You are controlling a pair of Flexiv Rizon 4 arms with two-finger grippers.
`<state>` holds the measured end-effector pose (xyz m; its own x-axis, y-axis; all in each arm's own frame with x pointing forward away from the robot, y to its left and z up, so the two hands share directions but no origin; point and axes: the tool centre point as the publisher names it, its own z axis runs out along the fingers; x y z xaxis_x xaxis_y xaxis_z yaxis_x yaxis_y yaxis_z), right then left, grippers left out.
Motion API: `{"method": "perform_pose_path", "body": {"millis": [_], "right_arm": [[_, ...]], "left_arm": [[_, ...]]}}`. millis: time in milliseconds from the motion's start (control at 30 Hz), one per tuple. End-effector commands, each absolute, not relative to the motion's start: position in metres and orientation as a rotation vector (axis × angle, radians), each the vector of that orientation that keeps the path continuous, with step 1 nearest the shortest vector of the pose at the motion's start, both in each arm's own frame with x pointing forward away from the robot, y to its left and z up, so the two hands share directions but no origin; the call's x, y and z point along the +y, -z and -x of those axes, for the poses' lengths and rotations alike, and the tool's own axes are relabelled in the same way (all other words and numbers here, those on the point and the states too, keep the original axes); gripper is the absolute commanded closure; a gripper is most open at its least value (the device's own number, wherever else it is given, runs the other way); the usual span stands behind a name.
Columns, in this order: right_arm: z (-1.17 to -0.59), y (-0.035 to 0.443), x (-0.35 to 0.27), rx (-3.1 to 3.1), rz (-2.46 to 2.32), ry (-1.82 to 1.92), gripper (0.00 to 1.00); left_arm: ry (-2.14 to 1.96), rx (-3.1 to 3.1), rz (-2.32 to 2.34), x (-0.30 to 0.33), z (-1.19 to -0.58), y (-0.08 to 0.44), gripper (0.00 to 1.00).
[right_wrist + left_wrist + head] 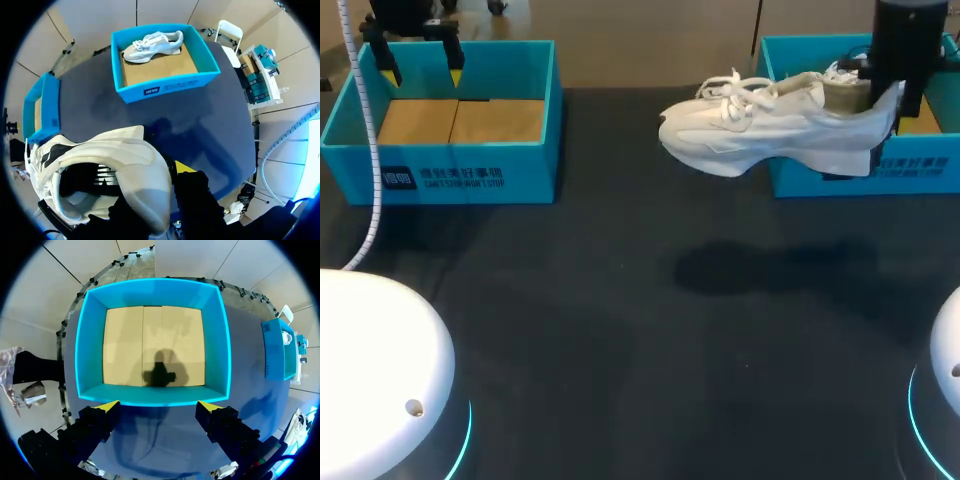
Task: Take the shoe out of the shoebox, open the shoe tongue, remove and reinsert the insole, then place the shoe into the shoebox
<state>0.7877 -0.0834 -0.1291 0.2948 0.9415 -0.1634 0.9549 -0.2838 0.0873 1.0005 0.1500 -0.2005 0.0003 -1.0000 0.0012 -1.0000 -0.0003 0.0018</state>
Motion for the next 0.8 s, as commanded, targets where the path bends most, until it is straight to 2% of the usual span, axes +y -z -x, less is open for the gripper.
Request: {"method": "perform_pose_path", "body": {"millis": [33, 333, 600, 800], "right_arm": [[-0.781, 0.129, -0.085, 1.744, -2.345, 0.044, 1.00], [-0.781, 0.129, -0.085, 1.744, -2.345, 0.044, 1.00], [-0.748, 0.140, -0.038, 1.743, -2.295, 0.101, 1.00], [-0.720, 0.169, 0.002, 1.763, -2.243, 0.116, 1.00]], "left_arm": [[0.000, -2.220, -2.221, 0.150, -1.001, 0.200, 0.00], [0.000, -2.220, -2.221, 0.150, -1.001, 0.200, 0.00], [0.000, -2.220, -2.221, 0.150, -1.001, 0.200, 0.00], [0.000, -2.220, -2.221, 0.150, -1.001, 0.200, 0.00]]}}
